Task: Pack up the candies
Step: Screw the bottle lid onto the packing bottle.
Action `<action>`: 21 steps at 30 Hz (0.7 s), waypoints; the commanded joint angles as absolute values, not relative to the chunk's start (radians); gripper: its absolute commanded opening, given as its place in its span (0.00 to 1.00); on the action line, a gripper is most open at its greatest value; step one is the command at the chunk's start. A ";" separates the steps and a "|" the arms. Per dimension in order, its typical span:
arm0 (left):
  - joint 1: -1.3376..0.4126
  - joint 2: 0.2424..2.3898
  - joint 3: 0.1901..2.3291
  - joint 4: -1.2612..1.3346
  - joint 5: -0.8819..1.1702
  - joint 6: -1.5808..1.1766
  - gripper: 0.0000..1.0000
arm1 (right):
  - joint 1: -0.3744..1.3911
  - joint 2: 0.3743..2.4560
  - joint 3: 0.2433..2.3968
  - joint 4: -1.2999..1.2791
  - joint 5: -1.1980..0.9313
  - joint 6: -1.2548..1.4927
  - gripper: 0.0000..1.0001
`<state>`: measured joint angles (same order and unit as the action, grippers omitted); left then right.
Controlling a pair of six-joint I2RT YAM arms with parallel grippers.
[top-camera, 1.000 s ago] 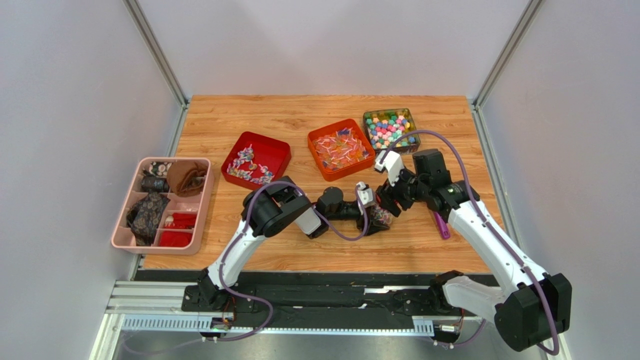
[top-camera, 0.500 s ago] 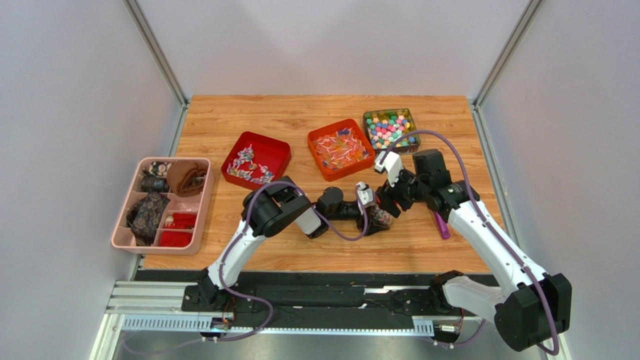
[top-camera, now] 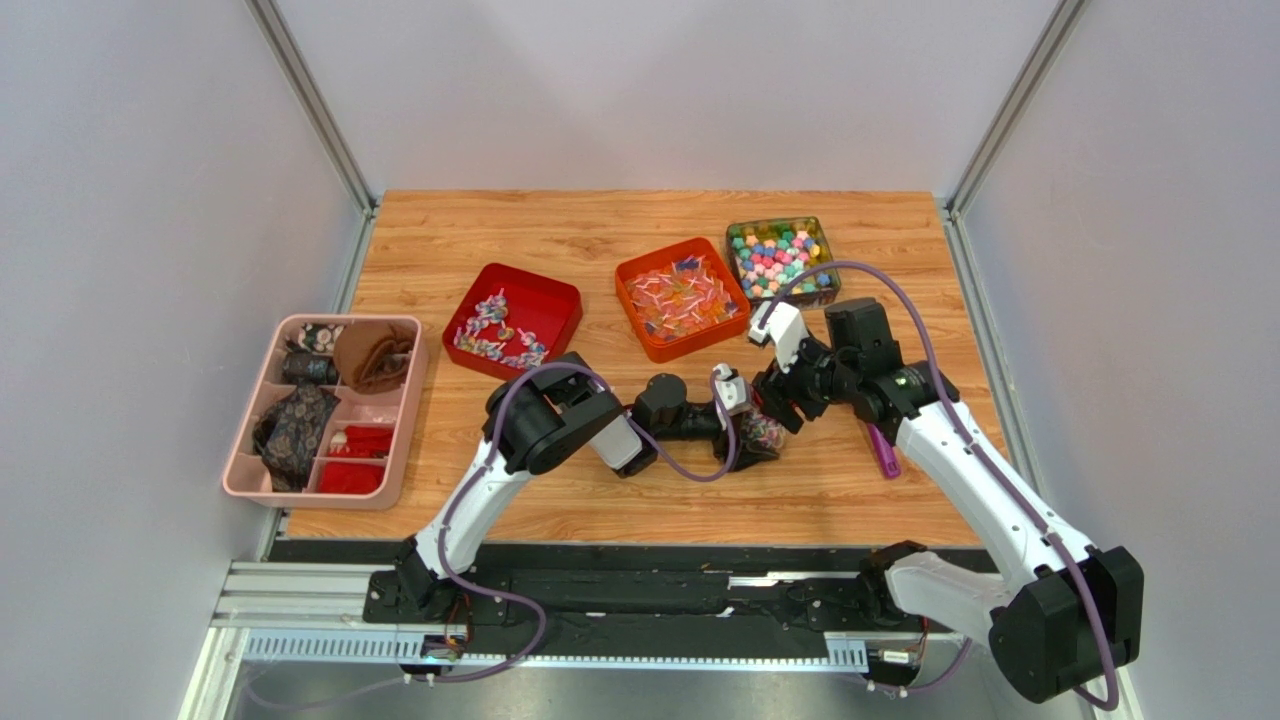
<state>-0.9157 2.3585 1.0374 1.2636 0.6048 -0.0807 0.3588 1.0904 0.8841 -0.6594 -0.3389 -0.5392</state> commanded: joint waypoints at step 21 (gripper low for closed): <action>-0.917 2.388 1.045 1.190 0.618 -0.091 0.58 | 0.360 1.126 0.905 -0.712 -0.301 -0.555 0.71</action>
<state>-0.9161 2.3585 1.0374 1.2625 0.6048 -0.0757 0.3599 1.1282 0.8871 -0.6559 -0.3401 -0.5423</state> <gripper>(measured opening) 0.826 0.692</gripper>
